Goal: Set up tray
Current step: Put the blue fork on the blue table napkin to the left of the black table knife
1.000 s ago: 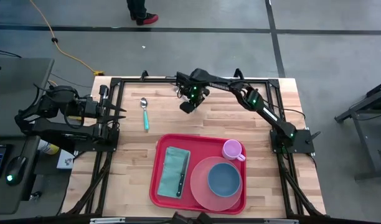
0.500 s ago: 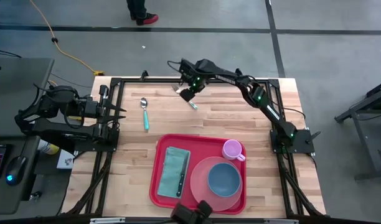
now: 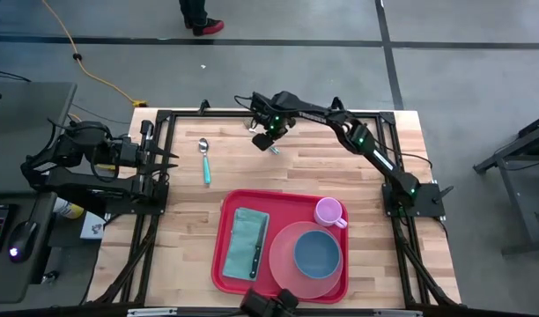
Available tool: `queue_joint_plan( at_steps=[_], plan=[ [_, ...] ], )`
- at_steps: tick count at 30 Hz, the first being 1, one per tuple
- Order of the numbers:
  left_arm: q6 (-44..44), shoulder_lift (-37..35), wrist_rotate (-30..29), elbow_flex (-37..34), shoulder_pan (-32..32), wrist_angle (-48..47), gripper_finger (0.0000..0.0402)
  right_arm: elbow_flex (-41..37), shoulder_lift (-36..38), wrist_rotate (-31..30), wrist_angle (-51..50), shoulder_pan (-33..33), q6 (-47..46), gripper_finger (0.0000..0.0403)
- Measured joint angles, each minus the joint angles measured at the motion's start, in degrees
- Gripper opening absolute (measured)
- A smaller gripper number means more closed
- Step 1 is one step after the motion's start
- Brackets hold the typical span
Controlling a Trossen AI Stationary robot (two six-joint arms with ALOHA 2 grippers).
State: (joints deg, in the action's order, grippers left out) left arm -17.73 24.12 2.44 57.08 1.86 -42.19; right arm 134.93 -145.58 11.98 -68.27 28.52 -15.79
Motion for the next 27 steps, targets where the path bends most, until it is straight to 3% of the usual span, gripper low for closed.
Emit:
queue_joint_plan(
  at_steps=[23,27],
  plan=[
    [-0.2,0.0,0.8,0.0,0.0,0.0,0.0127,0.0,-0.1,2.0,-4.8,-0.6,-1.7,0.0201],
    [-0.2,0.0,1.0,0.0,0.0,0.0,0.0127,0.0,-0.1,6.6,-4.4,0.4,-3.8,0.0201]
  ],
)
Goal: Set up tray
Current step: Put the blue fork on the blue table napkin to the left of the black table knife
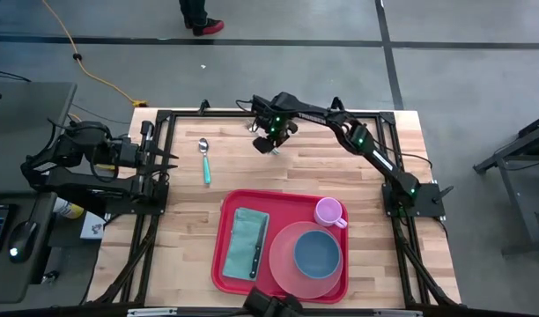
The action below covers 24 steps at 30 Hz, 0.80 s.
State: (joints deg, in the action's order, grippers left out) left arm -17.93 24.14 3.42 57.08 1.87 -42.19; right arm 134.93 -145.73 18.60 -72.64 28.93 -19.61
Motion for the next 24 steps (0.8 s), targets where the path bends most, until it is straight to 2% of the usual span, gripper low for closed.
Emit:
queue_joint_plan(
  at_steps=[3,20,24],
  plan=[
    [0.0,0.0,0.7,0.0,0.0,0.0,0.0127,0.0,0.0,2.7,0.4,0.9,-1.4,0.0201],
    [0.2,0.0,1.5,0.0,0.0,0.0,0.0127,0.0,0.0,6.4,0.7,1.3,-3.6,0.0201],
    [0.2,0.0,1.6,0.0,0.0,0.0,0.0127,0.0,0.0,10.4,4.0,1.5,-3.6,0.0201]
  ],
)
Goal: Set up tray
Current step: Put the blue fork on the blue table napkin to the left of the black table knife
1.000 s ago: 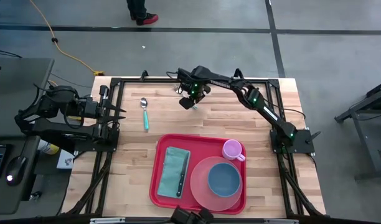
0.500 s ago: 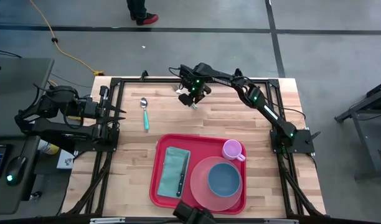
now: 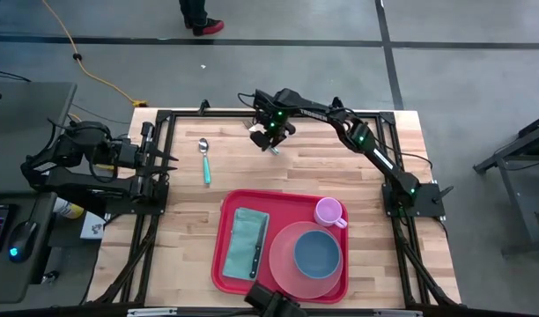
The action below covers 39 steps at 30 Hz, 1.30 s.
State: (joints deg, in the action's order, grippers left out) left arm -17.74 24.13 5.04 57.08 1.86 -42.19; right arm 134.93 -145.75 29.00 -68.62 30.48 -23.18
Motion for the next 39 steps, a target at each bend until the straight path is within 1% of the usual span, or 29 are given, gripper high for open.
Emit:
queue_joint_plan(
  at_steps=[3,6,9,12,15,17,21,26,31,35,39],
  plan=[
    [0.0,0.0,0.0,0.0,0.0,0.0,0.0127,0.0,0.1,1.3,1.9,0.0,-0.5,0.02],
    [-0.5,0.0,-0.1,0.0,0.0,0.0,0.0127,0.0,1.0,-2.1,1.5,0.0,0.6,0.0189],
    [-0.5,0.0,-0.9,0.0,0.0,0.0,0.0127,0.1,1.8,-6.3,-1.3,0.4,2.1,0.0174],
    [-0.6,0.0,-0.9,0.0,0.0,0.0,0.0127,0.1,1.9,-8.8,-4.8,0.7,4.1,0.0169],
    [-0.6,0.0,-1.1,0.0,0.0,0.0,0.0127,0.1,1.9,-12.7,-8.1,0.4,7.8,0.0174],
    [-0.6,0.0,-1.1,0.0,0.0,0.0,0.0127,0.1,1.9,-13.8,-9.1,-0.1,8.7,0.0181],
    [-0.5,0.0,-1.2,0.0,0.0,0.0,0.0127,0.1,1.9,-14.8,-9.0,-1.5,9.8,0.0196],
    [-0.4,0.0,-1.6,0.0,0.0,0.0,0.0127,0.1,1.3,-20.5,-9.6,-3.3,11.6,0.0205],
    [-0.4,0.0,-1.6,0.0,0.0,0.0,0.0127,0.0,0.6,-20.6,-9.2,-4.6,11.0,0.0208],
    [-0.4,0.0,-1.6,0.0,0.0,0.0,0.0127,0.0,0.3,-24.5,-8.5,-5.4,11.6,0.0209],
    [-0.4,0.0,-1.6,0.0,0.0,0.0,0.0127,0.0,0.2,-24.0,-8.2,-5.4,10.3,0.0209]
  ],
)
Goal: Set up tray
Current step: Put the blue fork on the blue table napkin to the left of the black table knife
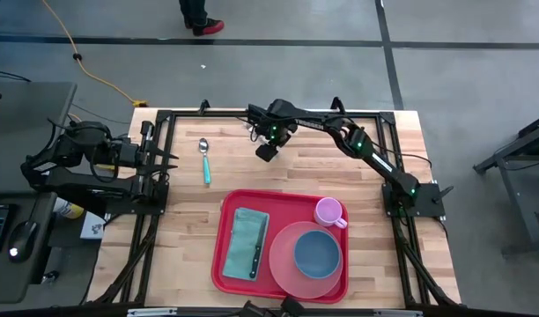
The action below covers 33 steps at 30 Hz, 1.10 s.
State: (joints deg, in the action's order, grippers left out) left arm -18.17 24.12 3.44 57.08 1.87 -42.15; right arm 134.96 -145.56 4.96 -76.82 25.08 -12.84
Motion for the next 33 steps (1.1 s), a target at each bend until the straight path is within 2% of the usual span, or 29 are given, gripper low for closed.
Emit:
queue_joint_plan(
  at_steps=[7,16,24,30,33],
  plan=[
    [0.0,0.0,0.0,0.0,0.0,0.0,0.0127,-1.2,0.0,-0.5,3.7,0.0,-1.4,0.0209],
    [-1.0,0.0,0.0,0.0,0.0,0.0,0.0127,-1.3,-0.1,-0.8,3.8,0.0,-2.1,0.0207],
    [-1.0,0.0,0.0,0.0,0.0,0.0,0.0127,-1.3,-0.1,-1.6,3.6,0.0,-1.9,0.0173],
    [-1.0,0.0,0.0,0.0,0.0,0.0,0.0127,-1.3,-0.1,-1.6,3.2,0.0,-0.9,0.0168],
    [-1.0,0.0,0.0,0.0,0.0,0.0,0.0127,-1.2,0.0,1.2,2.0,0.1,-0.3,0.0168]
  ],
)
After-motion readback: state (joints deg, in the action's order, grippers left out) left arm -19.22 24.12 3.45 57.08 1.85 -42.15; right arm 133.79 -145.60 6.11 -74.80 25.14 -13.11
